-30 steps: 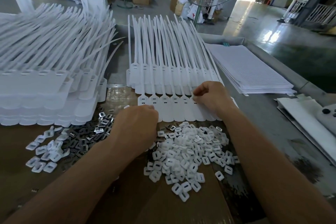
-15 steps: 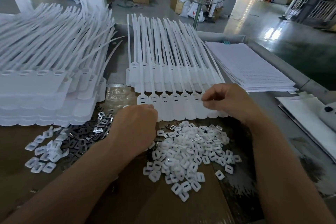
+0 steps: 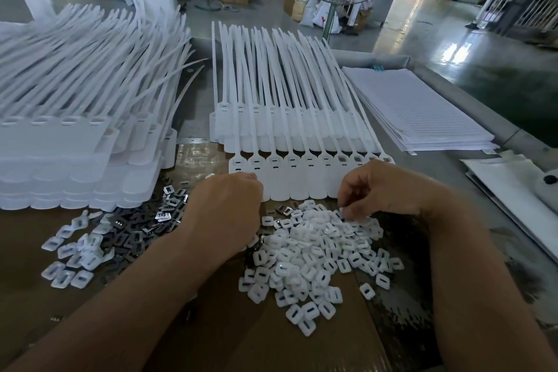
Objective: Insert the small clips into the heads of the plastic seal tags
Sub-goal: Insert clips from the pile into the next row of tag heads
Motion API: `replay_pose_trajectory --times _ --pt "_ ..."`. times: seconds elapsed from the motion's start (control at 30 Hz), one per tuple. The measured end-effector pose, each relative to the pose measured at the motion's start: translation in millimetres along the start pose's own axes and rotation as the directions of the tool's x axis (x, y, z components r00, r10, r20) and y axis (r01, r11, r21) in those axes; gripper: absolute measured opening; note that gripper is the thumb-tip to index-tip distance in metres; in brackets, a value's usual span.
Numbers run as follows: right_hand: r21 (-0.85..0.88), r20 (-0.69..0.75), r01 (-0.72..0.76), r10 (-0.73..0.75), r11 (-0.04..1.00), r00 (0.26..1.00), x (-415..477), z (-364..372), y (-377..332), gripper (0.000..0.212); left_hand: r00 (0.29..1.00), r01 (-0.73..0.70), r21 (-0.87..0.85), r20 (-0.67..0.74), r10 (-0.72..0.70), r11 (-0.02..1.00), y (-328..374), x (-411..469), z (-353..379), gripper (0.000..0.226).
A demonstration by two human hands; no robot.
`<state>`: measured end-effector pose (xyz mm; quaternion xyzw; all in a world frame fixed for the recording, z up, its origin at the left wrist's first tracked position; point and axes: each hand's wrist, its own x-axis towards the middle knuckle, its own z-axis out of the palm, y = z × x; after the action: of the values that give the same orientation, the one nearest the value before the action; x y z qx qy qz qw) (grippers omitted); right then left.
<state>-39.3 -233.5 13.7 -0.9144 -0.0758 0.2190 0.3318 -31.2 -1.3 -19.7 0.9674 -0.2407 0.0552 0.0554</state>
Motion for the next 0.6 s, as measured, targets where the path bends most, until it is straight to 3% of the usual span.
replay_pose_trajectory --times 0.17,0.3,0.47,0.6 --pt "0.042 -0.055 0.040 -0.038 0.998 0.998 -4 -2 -1 0.010 1.000 -0.001 -0.001 -0.018 0.001 1.000 -1 0 2 0.034" --pt "0.168 -0.242 0.094 -0.052 0.981 0.969 -4 -4 0 0.015 0.999 -0.001 -0.004 -0.040 0.001 1.000 -1 0 3 0.034" --pt "0.290 -0.563 0.142 0.048 0.946 0.825 14 -3 6 0.009 0.999 -0.007 -0.004 -0.046 0.006 1.000 -1 1 2 0.034" --pt "0.195 -0.706 0.062 0.096 0.979 0.702 30 -1 15 0.022 0.999 -0.010 -0.009 -0.034 0.009 1.000 -2 1 2 0.031"
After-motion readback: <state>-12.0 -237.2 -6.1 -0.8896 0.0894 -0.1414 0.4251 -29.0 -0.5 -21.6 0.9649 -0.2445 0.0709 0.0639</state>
